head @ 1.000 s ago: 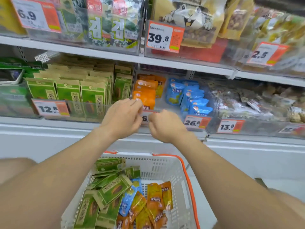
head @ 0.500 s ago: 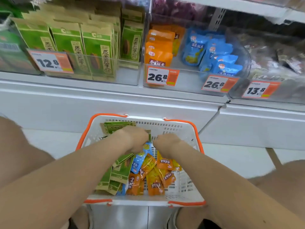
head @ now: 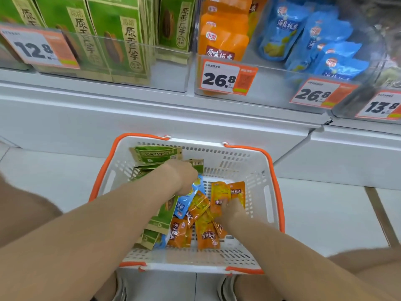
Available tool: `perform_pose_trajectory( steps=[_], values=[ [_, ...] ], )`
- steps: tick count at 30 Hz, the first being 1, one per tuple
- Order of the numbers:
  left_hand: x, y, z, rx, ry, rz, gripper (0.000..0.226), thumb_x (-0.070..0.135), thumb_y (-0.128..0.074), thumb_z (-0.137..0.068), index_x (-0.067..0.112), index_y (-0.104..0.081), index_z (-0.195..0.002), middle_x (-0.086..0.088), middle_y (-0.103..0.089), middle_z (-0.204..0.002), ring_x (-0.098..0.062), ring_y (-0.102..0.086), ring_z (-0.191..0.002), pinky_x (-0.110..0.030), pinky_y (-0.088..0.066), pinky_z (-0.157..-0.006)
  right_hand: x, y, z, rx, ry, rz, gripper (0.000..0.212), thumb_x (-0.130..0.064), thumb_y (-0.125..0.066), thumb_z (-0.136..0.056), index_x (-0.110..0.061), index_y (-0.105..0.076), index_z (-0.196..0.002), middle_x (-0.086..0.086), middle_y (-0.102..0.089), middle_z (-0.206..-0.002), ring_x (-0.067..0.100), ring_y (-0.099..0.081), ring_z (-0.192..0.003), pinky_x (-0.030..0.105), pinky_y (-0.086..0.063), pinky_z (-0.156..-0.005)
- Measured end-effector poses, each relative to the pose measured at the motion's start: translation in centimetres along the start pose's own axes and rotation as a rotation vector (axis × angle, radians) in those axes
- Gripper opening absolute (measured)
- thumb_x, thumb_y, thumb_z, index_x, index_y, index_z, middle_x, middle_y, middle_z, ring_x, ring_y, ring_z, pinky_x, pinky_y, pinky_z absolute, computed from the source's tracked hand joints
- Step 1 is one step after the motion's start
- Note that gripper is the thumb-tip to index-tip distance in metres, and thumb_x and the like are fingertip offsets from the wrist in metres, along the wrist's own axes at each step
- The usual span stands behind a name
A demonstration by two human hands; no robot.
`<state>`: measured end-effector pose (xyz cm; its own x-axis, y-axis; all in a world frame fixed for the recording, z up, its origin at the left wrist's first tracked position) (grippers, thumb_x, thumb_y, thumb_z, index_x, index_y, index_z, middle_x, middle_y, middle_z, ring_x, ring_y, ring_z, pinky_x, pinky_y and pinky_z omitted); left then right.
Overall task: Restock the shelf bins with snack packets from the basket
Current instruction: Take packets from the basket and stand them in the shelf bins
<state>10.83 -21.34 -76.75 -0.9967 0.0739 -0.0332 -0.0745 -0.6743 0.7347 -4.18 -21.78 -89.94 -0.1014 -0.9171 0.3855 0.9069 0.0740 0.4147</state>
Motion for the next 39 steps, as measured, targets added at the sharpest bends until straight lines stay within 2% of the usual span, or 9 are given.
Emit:
perform_pose_trajectory(
  steps=[3,8,13,20,25,30,32,35,39],
  values=[
    [-0.7,-0.8,-0.1,-0.036,0.033,-0.029,0.019,0.019,-0.050,-0.104,0.014,-0.065,-0.115,0.001,-0.061,-0.098,-0.018,-0.060,-0.081,-0.033,-0.049,-0.065,-0.3,0.3,-0.2,0.026,-0.013,-0.025,0.054,-0.034,-0.048,-0.109,-0.029,-0.033,-0.160,0.021,-0.039,-0.155,0.042,-0.040,-0.141,0.056,-0.040,-0.106],
    [-0.6,-0.6,-0.3,-0.036,0.039,-0.021,0.017,0.022,-0.050,-0.105,0.014,-0.065,-0.109,0.002,-0.057,-0.088,-0.014,-0.054,-0.071,-0.031,-0.044,-0.060,-0.2,3.8,0.8,0.212,-0.034,-0.082,0.050,-0.023,-0.041,-0.109,-0.008,-0.033,-0.157,0.026,-0.046,-0.147,0.042,-0.048,-0.133,0.052,-0.045,-0.102],
    [0.1,0.6,-0.2,0.013,0.022,0.041,0.023,0.020,-0.050,-0.104,0.018,-0.052,-0.081,0.002,-0.056,-0.081,-0.013,-0.055,-0.068,-0.032,-0.050,-0.065,2.7,7.5,2.3,0.299,-0.021,-0.381,0.034,0.007,-0.049,-0.099,-0.001,-0.062,-0.130,0.019,-0.063,-0.130,0.037,-0.063,-0.119,0.048,-0.057,-0.093],
    [0.6,0.9,1.7,0.030,-0.010,0.142,0.022,0.024,-0.048,-0.105,0.014,-0.067,-0.108,-0.004,-0.069,-0.103,-0.023,-0.068,-0.093,-0.042,-0.061,-0.087,7.9,8.2,3.9,0.375,-0.137,-0.458,0.034,0.006,-0.059,-0.096,-0.006,-0.066,-0.128,0.014,-0.068,-0.124,0.033,-0.067,-0.114,0.042,-0.056,-0.094],
    [0.9,0.4,2.3,0.014,-0.019,0.175,0.022,0.023,-0.046,-0.105,0.014,-0.066,-0.102,-0.006,-0.070,-0.103,-0.025,-0.069,-0.093,-0.042,-0.061,-0.087,8.9,9.8,5.4,0.452,-0.162,-0.404,0.028,0.005,-0.063,-0.094,-0.006,-0.069,-0.119,0.013,-0.071,-0.115,0.034,-0.070,-0.107,0.042,-0.058,-0.087],
    [0.4,0.7,2.8,0.015,-0.014,0.240,0.032,0.028,-0.050,-0.106,0.013,-0.062,-0.132,-0.007,-0.067,-0.124,-0.026,-0.067,-0.106,-0.039,-0.058,-0.088,10.3,10.9,6.5,0.531,-0.137,-0.586,0.019,-0.007,-0.066,-0.092,-0.012,-0.071,-0.110,0.010,-0.065,-0.112,0.032,-0.068,-0.101,0.040,-0.056,-0.082],
    [-0.2,1.4,3.0,0.058,0.009,0.340,0.042,0.032,-0.059,-0.103,0.014,-0.052,-0.140,-0.007,-0.064,-0.126,-0.025,-0.066,-0.104,-0.039,-0.057,-0.086,11.4,11.6,6.4,0.549,-0.058,-0.799,0.009,-0.011,-0.065,-0.091,-0.015,-0.070,-0.098,0.005,-0.065,-0.100,0.028,-0.065,-0.093,0.035,-0.054,-0.074],
    [-1.3,3.3,3.3,0.175,0.026,0.548,0.047,0.034,-0.070,-0.097,0.015,-0.045,-0.133,-0.007,-0.065,-0.121,-0.026,-0.065,-0.103,-0.038,-0.053,-0.084,13.7,13.8,7.6,0.631,0.033,-1.029,0.009,-0.009,-0.063,-0.095,-0.017,-0.060,-0.094,0.001,-0.066,-0.086,0.028,-0.065,-0.085,0.033,-0.050,-0.069],
    [-5.0,7.5,4.6,0.580,0.118,0.902,0.027,0.027,-0.063,-0.102,0.015,-0.046,-0.119,-0.010,-0.065,-0.111,-0.031,-0.064,-0.103,-0.038,-0.047,-0.079,17.1,17.3,11.3,0.860,0.053,-1.168,0.017,-0.010,-0.059,-0.095,-0.025,-0.052,-0.094,0.002,-0.072,-0.080,0.026,-0.070,-0.076,0.046,-0.059,-0.073]
  ],
)
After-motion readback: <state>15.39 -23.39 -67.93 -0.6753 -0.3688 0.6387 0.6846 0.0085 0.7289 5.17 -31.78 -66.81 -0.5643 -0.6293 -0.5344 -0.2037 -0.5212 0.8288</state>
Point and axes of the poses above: each hand's wrist, its own z-axis away from the middle knuckle, its own y-axis out of the back of the hand, x = y × z, the point moved 10 cm from there along -z, towards the middle knuckle
